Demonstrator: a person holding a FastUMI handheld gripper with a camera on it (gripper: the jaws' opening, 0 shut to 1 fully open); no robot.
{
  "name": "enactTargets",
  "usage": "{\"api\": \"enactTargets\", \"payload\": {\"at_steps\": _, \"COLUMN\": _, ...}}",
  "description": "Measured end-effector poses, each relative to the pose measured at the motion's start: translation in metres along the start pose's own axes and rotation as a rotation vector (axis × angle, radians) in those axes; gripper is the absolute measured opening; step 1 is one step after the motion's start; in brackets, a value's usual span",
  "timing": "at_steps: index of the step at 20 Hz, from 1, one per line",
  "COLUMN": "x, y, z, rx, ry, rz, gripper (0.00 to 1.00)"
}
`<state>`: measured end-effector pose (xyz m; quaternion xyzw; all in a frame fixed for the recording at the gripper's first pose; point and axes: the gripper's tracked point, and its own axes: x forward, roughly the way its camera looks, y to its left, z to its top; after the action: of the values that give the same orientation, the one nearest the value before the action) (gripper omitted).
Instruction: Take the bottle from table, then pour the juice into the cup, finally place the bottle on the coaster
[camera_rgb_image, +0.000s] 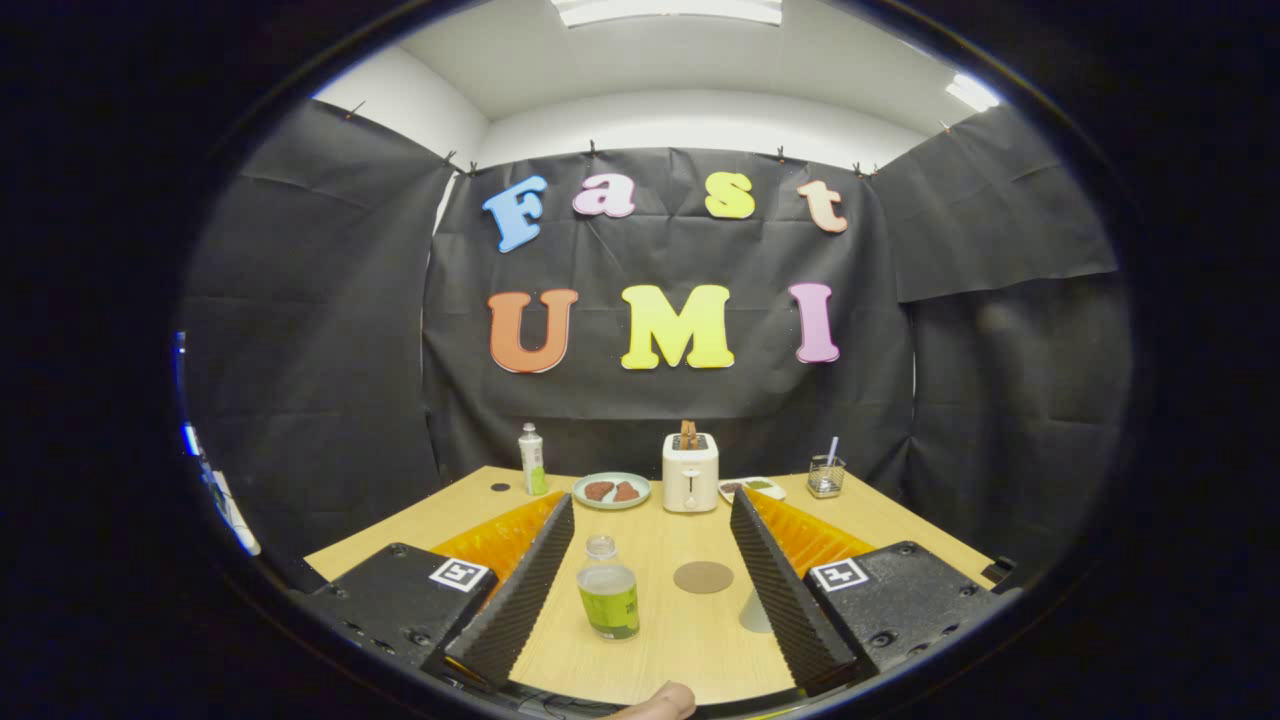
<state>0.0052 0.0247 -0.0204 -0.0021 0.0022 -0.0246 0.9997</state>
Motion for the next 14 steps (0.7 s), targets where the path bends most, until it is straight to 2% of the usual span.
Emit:
{"api": "enactTargets", "payload": {"at_steps": 4, "x": 0.009, "y": 0.006, "z": -0.012, "rx": 0.002, "ry": 0.014, "rz": 0.009, "gripper": 1.0}}
{"api": "enactTargets", "payload": {"at_steps": 14, "x": 0.072, "y": 0.022, "z": -0.108, "rx": -0.031, "ry": 0.156, "rz": -0.021, "gripper": 1.0}}
